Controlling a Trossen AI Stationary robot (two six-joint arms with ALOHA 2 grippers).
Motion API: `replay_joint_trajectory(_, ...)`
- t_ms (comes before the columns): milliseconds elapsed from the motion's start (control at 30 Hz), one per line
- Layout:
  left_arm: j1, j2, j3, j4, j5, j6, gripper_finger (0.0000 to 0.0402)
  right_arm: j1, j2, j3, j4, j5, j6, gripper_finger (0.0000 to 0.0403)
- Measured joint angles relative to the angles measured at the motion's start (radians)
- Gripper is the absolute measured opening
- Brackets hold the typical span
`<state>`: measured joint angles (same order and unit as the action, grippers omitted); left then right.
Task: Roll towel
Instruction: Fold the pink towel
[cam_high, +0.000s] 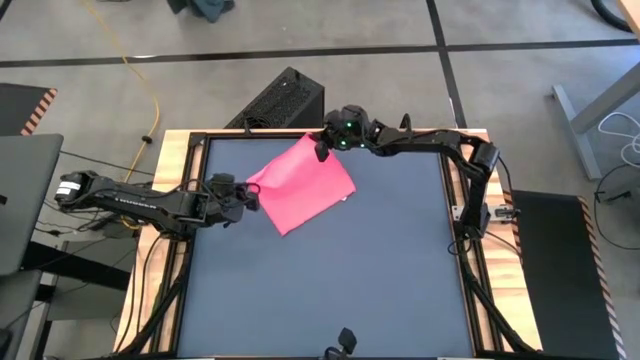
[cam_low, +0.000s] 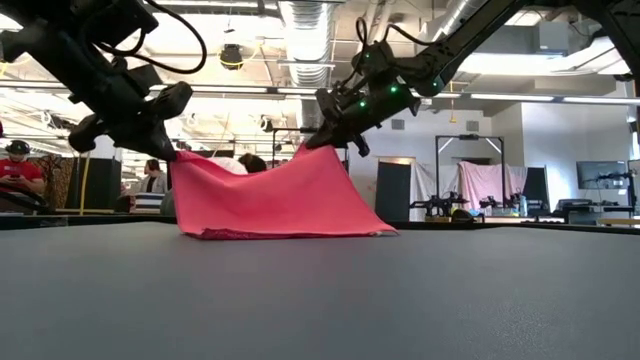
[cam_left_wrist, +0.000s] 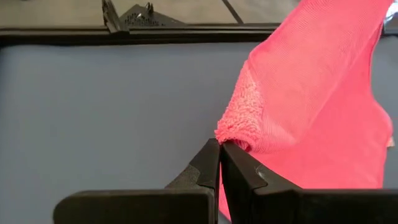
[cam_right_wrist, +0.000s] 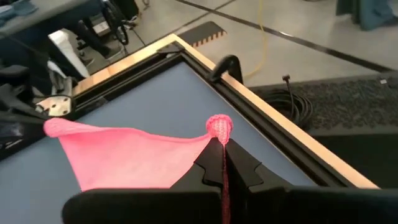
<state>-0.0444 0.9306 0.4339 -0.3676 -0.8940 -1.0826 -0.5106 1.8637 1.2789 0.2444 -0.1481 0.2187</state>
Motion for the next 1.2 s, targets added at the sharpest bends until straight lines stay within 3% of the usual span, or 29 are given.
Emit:
replay_joint_trajectory(200, 0.000, 0.000, 0.000, 0.000, 0.000, -0.140, 0.0000, 0.005, 0.000, 0.000, 0.003, -0.009, -0.018, 0.0018)
replay_joint_trajectory(333, -0.001, 0.000, 0.000, 0.000, -0.054, -0.178, 0.0000, -0.006, 0.000, 0.000, 0.022, -0.019, 0.025, 0.0018)
replay_joint_trajectory(600, -0.001, -0.080, -0.002, 0.009, -0.040, -0.226, 0.0000, -0.109, 0.000, 0.000, 0.119, -0.282, 0.252, 0.0018)
replay_joint_trajectory(733, 0.000, -0.211, -0.102, 0.223, 0.074, -0.136, 0.0000, -0.142, 0.001, -0.001, 0.142, -0.433, 0.288, 0.0018)
replay_joint_trajectory(900, 0.019, -0.391, -0.320, 0.577, 0.248, -0.100, 0.0000, -0.153, 0.001, -0.001, 0.136, -0.632, 0.264, 0.0018)
replay_joint_trajectory(1000, 0.021, -0.474, -0.420, 0.630, 0.232, -0.172, 0.0000, -0.156, 0.001, -0.001, 0.131, -0.640, 0.252, 0.0018)
replay_joint_trajectory(1100, 0.020, -0.527, -0.413, 0.512, 0.163, -0.186, 0.0000, -0.161, 0.001, -0.001, 0.127, -0.622, 0.248, 0.0019)
replay_joint_trajectory(1200, 0.020, -0.541, -0.407, 0.530, 0.158, -0.114, 0.0000, -0.162, 0.001, -0.001, 0.132, -0.606, 0.228, 0.0021)
